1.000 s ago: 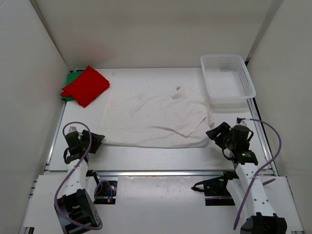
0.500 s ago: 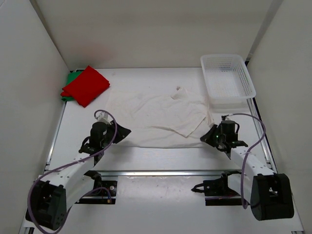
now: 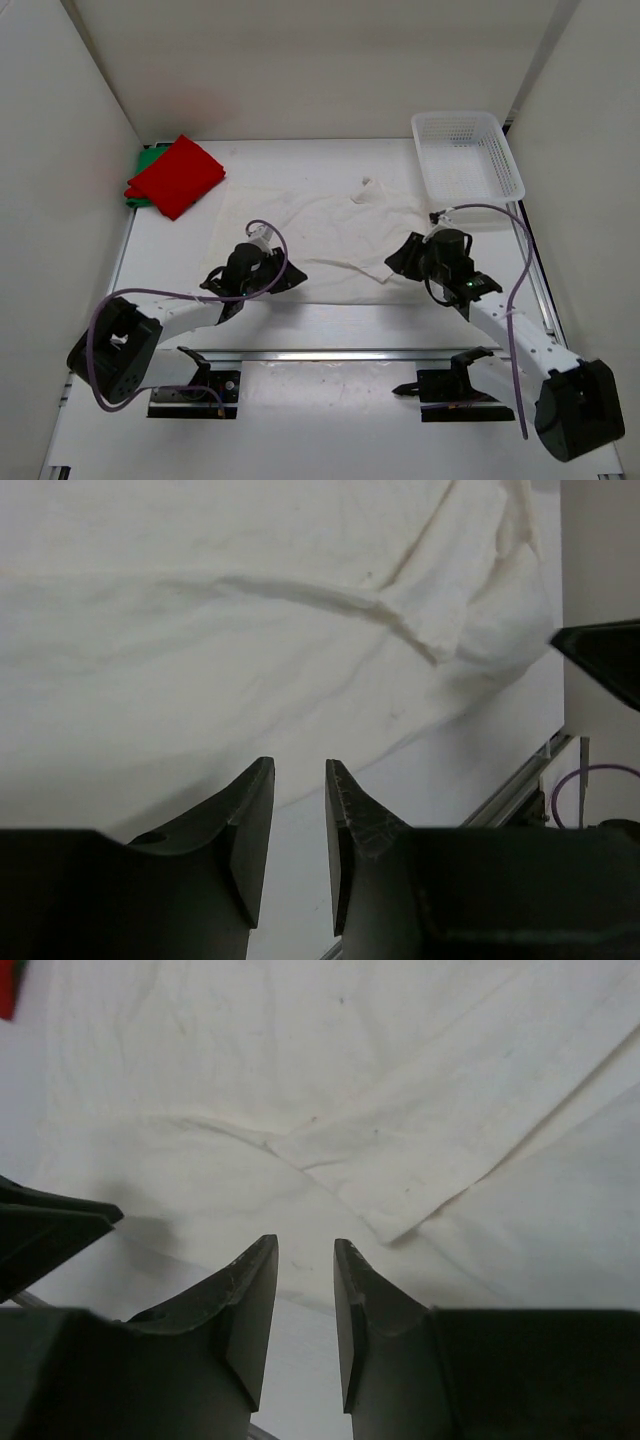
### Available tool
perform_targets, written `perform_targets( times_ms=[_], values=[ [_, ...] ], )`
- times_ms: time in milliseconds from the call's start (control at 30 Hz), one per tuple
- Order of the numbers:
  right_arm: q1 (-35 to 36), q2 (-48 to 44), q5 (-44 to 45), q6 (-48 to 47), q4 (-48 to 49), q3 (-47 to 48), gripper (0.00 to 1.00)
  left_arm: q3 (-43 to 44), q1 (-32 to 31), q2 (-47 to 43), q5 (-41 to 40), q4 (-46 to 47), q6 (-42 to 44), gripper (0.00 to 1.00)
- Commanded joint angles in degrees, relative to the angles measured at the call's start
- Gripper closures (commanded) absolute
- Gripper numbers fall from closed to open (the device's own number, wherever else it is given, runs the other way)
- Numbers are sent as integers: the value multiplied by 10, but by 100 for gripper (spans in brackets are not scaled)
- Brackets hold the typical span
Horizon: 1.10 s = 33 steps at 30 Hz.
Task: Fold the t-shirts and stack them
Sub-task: Fold the flattened tshirt in 1/3 of the way
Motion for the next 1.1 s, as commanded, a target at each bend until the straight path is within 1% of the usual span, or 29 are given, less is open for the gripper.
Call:
perform_targets(
  times_ms=[0,67,167,300,433,500,567,700,800,867,900,933,967,1000,1033,1067],
  values=[
    [34,70,8,14,37,-9,73,35,-33,17,11,29,32,62],
    [30,110,4,20,52,-8,73,34,-50,28,14,34,32,62],
    [20,122,2,20,61,-13,73,24,-58,43,19,57,26,62],
    [25,130,32,13,49,-15,72,13,-52,63,35,83,15,62],
    [7,158,-2,16,78,-13,71,13,-49,71,36,93,12,61],
    [2,173,-2,16,81,-11,71,15,-47,76,38,95,12,62],
    [2,181,-22,17,95,-11,72,13,-47,78,37,96,12,62],
    [4,198,-24,15,102,7,78,13,-52,76,34,94,15,61],
    [7,209,-28,18,101,18,74,13,-49,82,37,95,14,61],
    [-2,228,-45,24,108,20,73,12,-50,89,43,101,11,62],
    [-8,235,-57,27,117,19,74,12,-47,92,43,103,9,61],
    [-11,247,-59,26,119,23,81,11,-47,92,44,103,14,62],
    [-10,249,-62,23,118,33,83,9,-47,91,44,103,12,62],
    [-10,252,-64,23,116,36,90,7,-46,89,43,105,9,63],
    [-6,256,-62,27,112,45,94,6,-43,88,44,107,7,62],
    [-3,254,-65,24,111,54,95,6,-45,88,44,105,6,61]
  ],
)
